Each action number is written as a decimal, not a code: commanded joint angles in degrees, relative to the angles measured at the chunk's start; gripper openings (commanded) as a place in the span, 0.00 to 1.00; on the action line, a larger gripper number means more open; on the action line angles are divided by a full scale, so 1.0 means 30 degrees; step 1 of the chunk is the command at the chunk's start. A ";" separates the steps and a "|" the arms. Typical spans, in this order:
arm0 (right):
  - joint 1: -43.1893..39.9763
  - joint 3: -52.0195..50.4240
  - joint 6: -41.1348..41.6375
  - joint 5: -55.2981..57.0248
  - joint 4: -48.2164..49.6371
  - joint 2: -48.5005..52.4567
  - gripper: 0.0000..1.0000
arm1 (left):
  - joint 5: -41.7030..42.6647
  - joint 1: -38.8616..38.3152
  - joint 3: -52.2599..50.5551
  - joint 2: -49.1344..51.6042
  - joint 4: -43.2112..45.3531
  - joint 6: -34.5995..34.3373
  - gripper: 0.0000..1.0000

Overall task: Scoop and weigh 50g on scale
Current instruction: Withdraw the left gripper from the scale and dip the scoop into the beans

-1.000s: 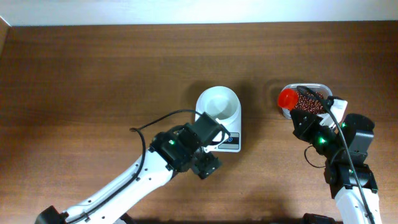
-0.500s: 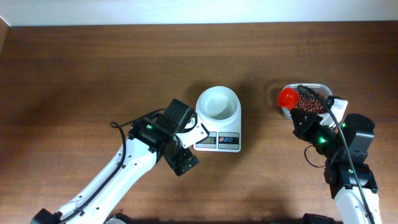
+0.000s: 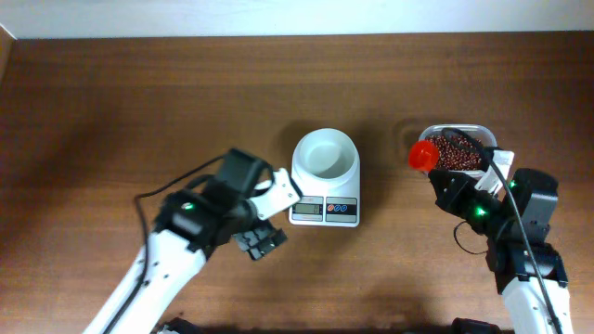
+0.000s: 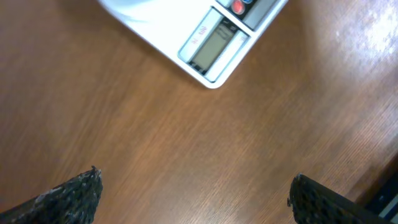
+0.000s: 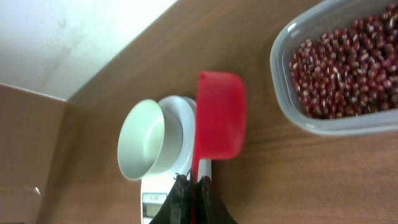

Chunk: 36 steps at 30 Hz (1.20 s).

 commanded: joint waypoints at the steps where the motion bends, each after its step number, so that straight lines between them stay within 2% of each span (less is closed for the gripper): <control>1: -0.0109 0.2157 -0.2404 0.0044 -0.1938 -0.0007 0.04 | 0.1872 0.1574 0.0386 -0.0707 -0.0590 0.1355 0.99; 7: -0.0124 0.4809 -0.3585 0.1603 -0.7191 -0.0015 0.04 | 0.2616 0.2047 0.0386 -0.0648 -0.0350 0.1712 0.99; 11: -0.0124 0.5005 -0.3570 0.1588 -0.8276 -0.0393 0.04 | 0.2586 0.2047 0.0386 -0.0648 -0.0350 0.1712 0.99; 24: -0.0124 0.5005 -0.3417 0.1479 -0.8663 -0.5654 0.04 | 0.2528 0.2047 0.0386 -0.0648 -0.0313 0.1719 0.99; 31: -0.0124 0.5005 -0.3417 0.1472 -0.8750 -0.5690 0.04 | 0.2754 0.2047 0.0386 -0.0648 0.0437 0.1712 0.99; 36: -0.0124 0.5005 -0.3410 0.1464 -0.8757 -0.5690 0.04 | 0.3942 0.2047 0.0386 -0.0648 0.0364 0.1712 0.99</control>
